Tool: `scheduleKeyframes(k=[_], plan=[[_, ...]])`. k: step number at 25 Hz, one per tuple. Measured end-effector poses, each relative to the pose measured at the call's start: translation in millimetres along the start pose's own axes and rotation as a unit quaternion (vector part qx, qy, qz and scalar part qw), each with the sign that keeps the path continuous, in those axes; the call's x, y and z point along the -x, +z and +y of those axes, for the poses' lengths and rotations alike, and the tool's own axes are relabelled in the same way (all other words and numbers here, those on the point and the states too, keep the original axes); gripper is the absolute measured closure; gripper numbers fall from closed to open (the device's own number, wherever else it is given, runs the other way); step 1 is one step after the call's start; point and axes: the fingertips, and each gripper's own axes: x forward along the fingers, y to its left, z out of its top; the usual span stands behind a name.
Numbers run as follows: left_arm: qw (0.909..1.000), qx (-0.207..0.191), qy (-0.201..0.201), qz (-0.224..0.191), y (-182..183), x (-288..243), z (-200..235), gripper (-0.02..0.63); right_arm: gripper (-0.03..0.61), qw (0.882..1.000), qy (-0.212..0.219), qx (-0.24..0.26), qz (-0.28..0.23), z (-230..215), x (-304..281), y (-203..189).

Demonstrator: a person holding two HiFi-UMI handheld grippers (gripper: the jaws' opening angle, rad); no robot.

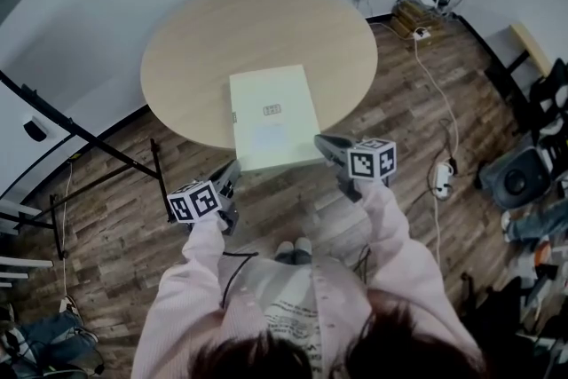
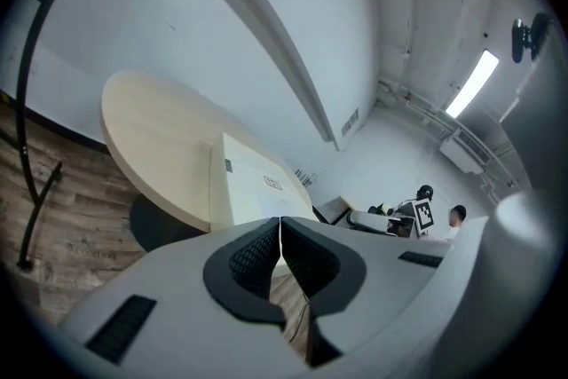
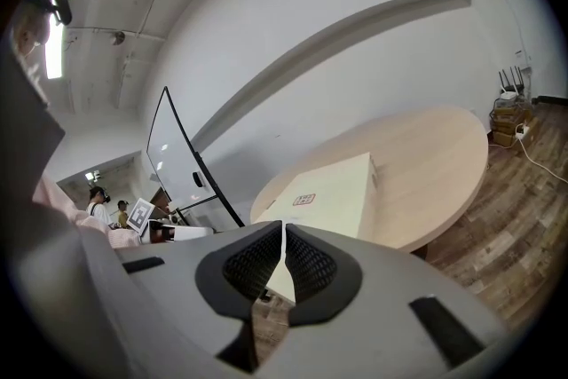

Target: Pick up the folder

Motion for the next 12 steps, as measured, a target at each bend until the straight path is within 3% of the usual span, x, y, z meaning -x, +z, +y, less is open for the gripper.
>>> scheduleKeyframes(k=[8, 12], plan=[[0.9978, 0.057, 0.023, -0.025, -5.3, -0.1, 17.0, 0.577, 0.482, 0.999, 0.003, -0.044, 0.019, -23.8, 1.9, -13.1], [0.9958, 0.080, 0.026, -0.035, -7.4, -1.6, 24.0, 0.526, 0.453, 0.997, 0.011, -0.072, 0.021, -31.6, 0.3, -19.2]])
